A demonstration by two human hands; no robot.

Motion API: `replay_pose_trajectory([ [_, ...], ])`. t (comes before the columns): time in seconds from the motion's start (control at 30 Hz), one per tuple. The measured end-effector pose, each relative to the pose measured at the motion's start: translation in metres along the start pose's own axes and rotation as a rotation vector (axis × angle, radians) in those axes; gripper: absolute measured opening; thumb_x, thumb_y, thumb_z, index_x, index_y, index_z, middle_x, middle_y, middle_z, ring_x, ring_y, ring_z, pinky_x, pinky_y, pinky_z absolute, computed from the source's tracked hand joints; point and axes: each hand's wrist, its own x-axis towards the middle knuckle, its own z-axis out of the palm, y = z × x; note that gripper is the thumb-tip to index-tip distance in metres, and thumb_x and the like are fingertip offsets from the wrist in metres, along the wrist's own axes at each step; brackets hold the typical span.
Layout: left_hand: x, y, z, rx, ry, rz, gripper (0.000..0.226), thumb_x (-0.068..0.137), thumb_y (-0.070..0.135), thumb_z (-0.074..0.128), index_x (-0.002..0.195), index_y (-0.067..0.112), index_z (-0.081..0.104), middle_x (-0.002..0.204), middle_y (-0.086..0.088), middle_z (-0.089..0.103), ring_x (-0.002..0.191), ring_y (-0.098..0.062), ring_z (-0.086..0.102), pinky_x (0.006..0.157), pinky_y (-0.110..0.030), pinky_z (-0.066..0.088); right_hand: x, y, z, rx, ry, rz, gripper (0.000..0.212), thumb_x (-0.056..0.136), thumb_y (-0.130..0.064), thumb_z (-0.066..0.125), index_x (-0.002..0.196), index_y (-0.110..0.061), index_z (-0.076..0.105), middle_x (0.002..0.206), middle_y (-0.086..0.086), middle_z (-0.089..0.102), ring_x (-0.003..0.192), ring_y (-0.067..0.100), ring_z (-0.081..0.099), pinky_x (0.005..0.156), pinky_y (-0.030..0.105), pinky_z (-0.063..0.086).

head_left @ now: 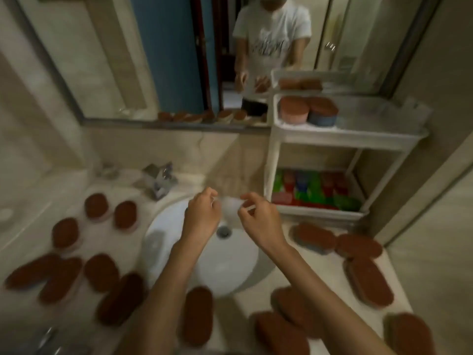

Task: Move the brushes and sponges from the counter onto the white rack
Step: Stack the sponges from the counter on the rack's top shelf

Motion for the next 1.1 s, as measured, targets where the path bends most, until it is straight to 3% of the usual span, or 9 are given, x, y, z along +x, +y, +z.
replay_pose_trajectory([
  [0.13,-0.044,-0.099,0.018,0.119,-0.135,-0.236,0.034,0.093,0.011,0.047,0.127,0.006,0.052,0.132,-0.016,0.055,0.122,-0.031,0.051,0.100,-0.033,0.039,-0.049,0.025,0.065,-0.133,-0.291,0.120,0.049,0.089,-0.019,0.054,0.135,-0.012,0.039,0.128,0.012,0.056,0.117,0.030,0.054,0.093,0.031,0.043],
  [0.23,-0.072,-0.144,0.025,0.195,-0.166,-0.353,0.040,0.093,0.013,0.049,0.132,0.007,0.046,0.137,-0.018,0.046,0.128,-0.033,0.042,0.101,-0.036,0.038,-0.082,0.039,0.106,-0.289,-0.499,0.172,0.054,0.091,-0.028,0.053,0.138,-0.013,0.030,0.134,0.016,0.045,0.120,0.036,0.050,0.096,0.039,0.043],
  [0.37,-0.093,-0.177,0.028,0.269,-0.163,-0.404,0.038,0.092,0.019,0.052,0.127,0.008,0.046,0.140,-0.018,0.035,0.128,-0.036,0.034,0.103,-0.039,0.035,-0.109,0.046,0.145,-0.434,-0.587,0.233,0.065,0.090,-0.040,0.054,0.143,-0.019,0.024,0.139,0.016,0.031,0.125,0.039,0.040,0.099,0.045,0.041],
  [0.6,-0.104,-0.185,0.033,0.290,-0.156,-0.417,0.056,0.082,0.026,0.067,0.131,0.017,0.041,0.144,-0.010,0.025,0.127,-0.037,0.033,0.104,-0.041,0.036,-0.111,0.047,0.163,-0.514,-0.526,0.306,0.078,0.082,-0.042,0.063,0.142,-0.019,0.018,0.136,0.015,0.032,0.123,0.036,0.041,0.101,0.045,0.040],
  [0.7,-0.104,-0.182,0.035,0.266,-0.168,-0.427,0.064,0.078,0.025,0.071,0.132,0.017,0.039,0.144,-0.013,0.022,0.123,-0.036,0.039,0.103,-0.040,0.041,-0.108,0.051,0.160,-0.487,-0.509,0.314,0.073,0.085,-0.034,0.062,0.142,-0.022,0.019,0.135,0.016,0.031,0.120,0.036,0.044,0.099,0.045,0.043],
  [0.8,-0.103,-0.179,0.037,0.222,-0.195,-0.457,0.071,0.076,0.024,0.072,0.136,0.018,0.035,0.143,-0.018,0.023,0.124,-0.035,0.042,0.102,-0.041,0.043,-0.107,0.058,0.156,-0.488,-0.497,0.273,0.062,0.087,-0.031,0.060,0.137,-0.024,0.025,0.137,0.017,0.028,0.121,0.038,0.041,0.099,0.046,0.044],
  [0.97,-0.098,-0.165,0.044,0.116,-0.201,-0.475,0.068,0.077,0.017,0.072,0.133,0.015,0.034,0.140,-0.017,0.035,0.128,-0.035,0.039,0.101,-0.042,0.041,-0.104,0.067,0.145,-0.480,-0.524,0.257,0.076,0.082,-0.029,0.067,0.142,-0.020,0.020,0.138,0.016,0.031,0.123,0.035,0.042,0.099,0.042,0.045],
  [1.1,-0.089,-0.145,0.043,0.063,-0.170,-0.457,0.069,0.073,0.020,0.075,0.130,0.016,0.036,0.139,-0.016,0.035,0.127,-0.035,0.042,0.102,-0.045,0.045,-0.092,0.062,0.125,-0.390,-0.400,0.244,0.075,0.082,-0.028,0.067,0.140,-0.018,0.022,0.137,0.015,0.033,0.123,0.034,0.044,0.097,0.040,0.047],
])
